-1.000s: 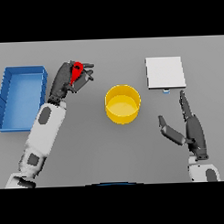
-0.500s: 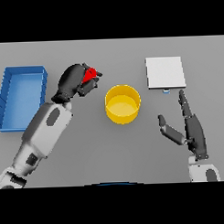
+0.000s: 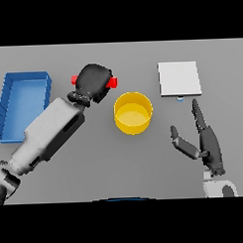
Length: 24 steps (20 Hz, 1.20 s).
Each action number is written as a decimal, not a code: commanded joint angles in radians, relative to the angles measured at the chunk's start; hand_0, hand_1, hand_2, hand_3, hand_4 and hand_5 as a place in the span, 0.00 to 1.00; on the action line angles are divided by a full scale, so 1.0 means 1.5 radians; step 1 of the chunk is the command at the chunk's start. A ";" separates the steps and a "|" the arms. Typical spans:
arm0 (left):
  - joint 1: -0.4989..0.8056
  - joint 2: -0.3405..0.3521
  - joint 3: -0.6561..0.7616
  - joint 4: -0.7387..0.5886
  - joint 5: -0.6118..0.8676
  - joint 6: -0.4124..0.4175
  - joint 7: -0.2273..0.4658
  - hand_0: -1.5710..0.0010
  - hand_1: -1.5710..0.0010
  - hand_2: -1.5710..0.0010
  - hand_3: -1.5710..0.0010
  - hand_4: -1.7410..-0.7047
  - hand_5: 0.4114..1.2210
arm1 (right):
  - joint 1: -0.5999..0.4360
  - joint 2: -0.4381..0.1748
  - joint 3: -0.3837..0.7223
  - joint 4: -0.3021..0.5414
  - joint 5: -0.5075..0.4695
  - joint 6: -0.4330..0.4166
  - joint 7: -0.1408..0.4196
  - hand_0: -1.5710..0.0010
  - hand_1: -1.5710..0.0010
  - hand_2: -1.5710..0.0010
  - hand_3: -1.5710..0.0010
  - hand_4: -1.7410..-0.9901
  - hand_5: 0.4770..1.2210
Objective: Pick up the red beaker and tilt it to pour out 1 green nut into yellow bowl. Pick up the yellow bowl and place it on the metallic measuring scale.
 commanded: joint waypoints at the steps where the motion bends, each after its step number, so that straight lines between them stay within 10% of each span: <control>1: -0.013 0.002 -0.015 0.009 -0.013 -0.011 0.000 0.00 0.00 0.00 0.00 0.07 0.98 | -0.006 0.006 -0.001 0.005 -0.003 -0.003 0.003 1.00 1.00 1.00 1.00 0.61 0.30; 5: -0.079 0.010 -0.082 0.033 -0.051 -0.085 -0.028 0.00 0.00 0.00 0.19 0.04 0.99 | -0.002 0.012 -0.011 0.015 -0.017 -0.007 -0.019 1.00 1.00 1.00 1.00 0.60 0.27; 24: -0.273 -0.029 -0.361 0.171 -0.217 -0.194 -0.154 0.00 0.00 0.00 0.00 0.00 1.00 | -0.004 0.022 -0.013 0.027 0.005 -0.033 -0.008 1.00 1.00 1.00 1.00 0.67 0.14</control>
